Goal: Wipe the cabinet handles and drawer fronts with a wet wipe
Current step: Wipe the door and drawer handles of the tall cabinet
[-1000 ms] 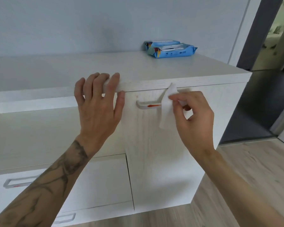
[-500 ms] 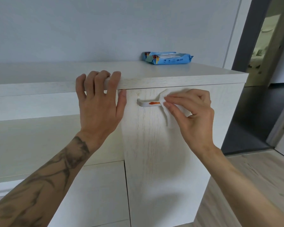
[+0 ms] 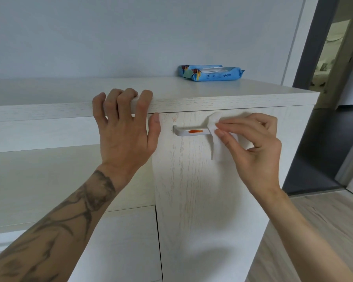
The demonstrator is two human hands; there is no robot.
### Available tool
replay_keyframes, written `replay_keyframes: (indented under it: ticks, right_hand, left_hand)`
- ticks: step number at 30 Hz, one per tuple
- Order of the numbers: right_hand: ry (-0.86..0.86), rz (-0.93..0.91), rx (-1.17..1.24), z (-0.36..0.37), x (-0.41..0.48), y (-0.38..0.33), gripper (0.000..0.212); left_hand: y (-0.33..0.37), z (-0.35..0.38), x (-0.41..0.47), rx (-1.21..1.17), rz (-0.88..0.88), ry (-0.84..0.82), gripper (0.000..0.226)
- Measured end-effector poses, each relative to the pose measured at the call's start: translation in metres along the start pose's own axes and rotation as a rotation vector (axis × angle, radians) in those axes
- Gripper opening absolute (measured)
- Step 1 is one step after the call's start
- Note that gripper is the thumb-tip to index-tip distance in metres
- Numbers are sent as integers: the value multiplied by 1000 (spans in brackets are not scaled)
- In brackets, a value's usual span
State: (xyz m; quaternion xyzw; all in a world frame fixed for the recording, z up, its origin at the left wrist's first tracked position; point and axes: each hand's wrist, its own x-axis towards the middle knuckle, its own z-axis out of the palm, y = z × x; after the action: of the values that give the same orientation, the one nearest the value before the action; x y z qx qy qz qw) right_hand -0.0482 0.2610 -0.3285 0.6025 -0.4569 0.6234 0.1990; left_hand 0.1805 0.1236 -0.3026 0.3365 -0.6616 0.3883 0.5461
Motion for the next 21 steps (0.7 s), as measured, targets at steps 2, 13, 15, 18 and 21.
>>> replay_keyframes:
  ticks: [2,13,15,18,21]
  right_hand:
    - [22,4,15,9,-2,-8,11]
    - [-10,-32,13,13,-1,-10,12]
    - [-47,-68,0,9,2,-4,13]
    - [-26,-24,-7,-3,2,6,13]
    - [15,7,37,8,-4,-5,13]
  left_hand:
    - [0,0,0,2,2,0,40]
    - [-2,4,1,12,9,-4,39]
    - [-2,3,1,12,5,-7,39]
    - [-1,3,1,10,3,-5,38]
    - [-1,2,1,6,3,-9,38]
